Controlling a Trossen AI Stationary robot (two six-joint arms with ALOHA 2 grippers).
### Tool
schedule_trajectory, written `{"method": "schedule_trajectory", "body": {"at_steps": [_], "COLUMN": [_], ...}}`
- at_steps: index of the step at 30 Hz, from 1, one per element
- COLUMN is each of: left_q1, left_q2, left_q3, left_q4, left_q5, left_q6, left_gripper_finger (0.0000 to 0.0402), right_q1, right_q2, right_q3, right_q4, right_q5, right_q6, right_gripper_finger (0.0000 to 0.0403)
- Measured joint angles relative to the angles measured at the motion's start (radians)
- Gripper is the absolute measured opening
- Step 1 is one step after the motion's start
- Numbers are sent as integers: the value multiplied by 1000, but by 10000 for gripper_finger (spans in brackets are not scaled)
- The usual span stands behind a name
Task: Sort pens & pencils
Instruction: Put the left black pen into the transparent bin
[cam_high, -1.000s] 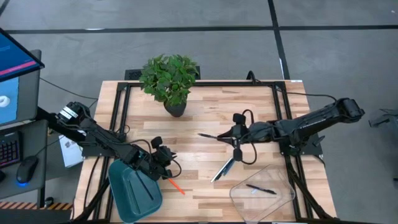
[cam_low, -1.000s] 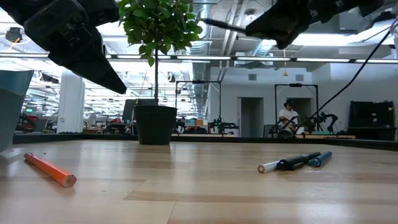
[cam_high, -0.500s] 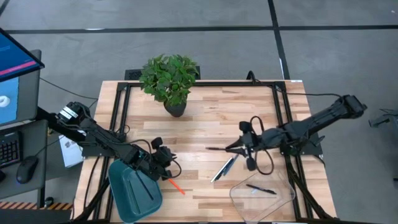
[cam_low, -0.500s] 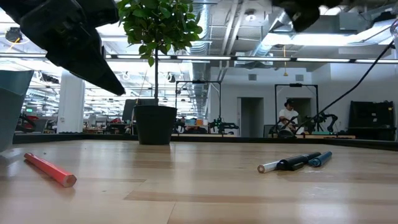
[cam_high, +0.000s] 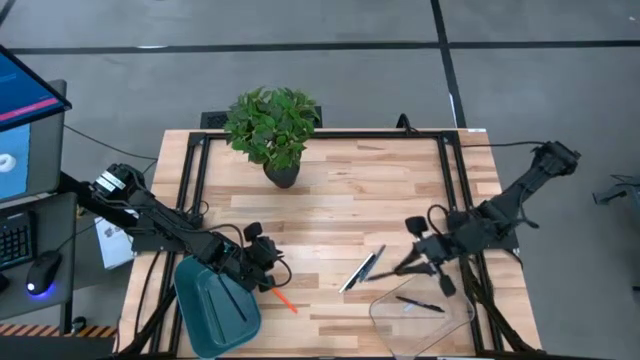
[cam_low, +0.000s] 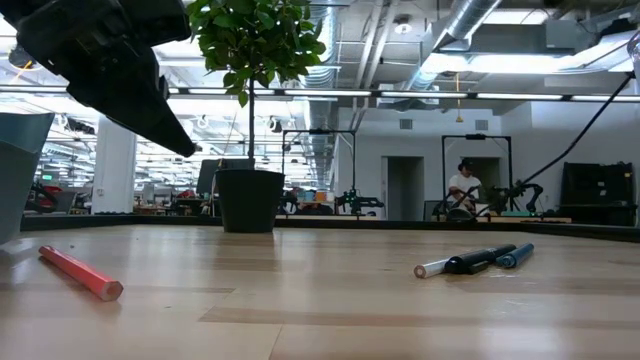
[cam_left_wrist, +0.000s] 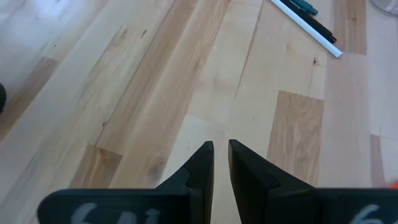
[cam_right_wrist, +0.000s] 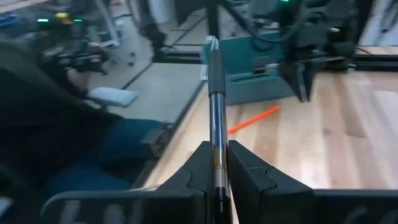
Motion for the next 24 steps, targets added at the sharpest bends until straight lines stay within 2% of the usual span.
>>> {"method": "schedule_trajectory", "body": {"at_steps": [14,19,24], "left_q1": [0,0,0], "left_q2": [0,0,0], "left_q3": [0,0,0], "left_q4": [46,72,92], "left_q5": [21,22,21], "left_q6": [-13,-55,-64], "left_gripper_finger": [41,41,41], "right_q1": [268,364,401], "right_q2": [-79,-65,-12], "right_q3": [0,0,-8], "right_q4": [-101,-183,-269], "right_q5": [1,23,92], "right_q6": [72,157,259], "right_gripper_finger": [63,63,63]}}
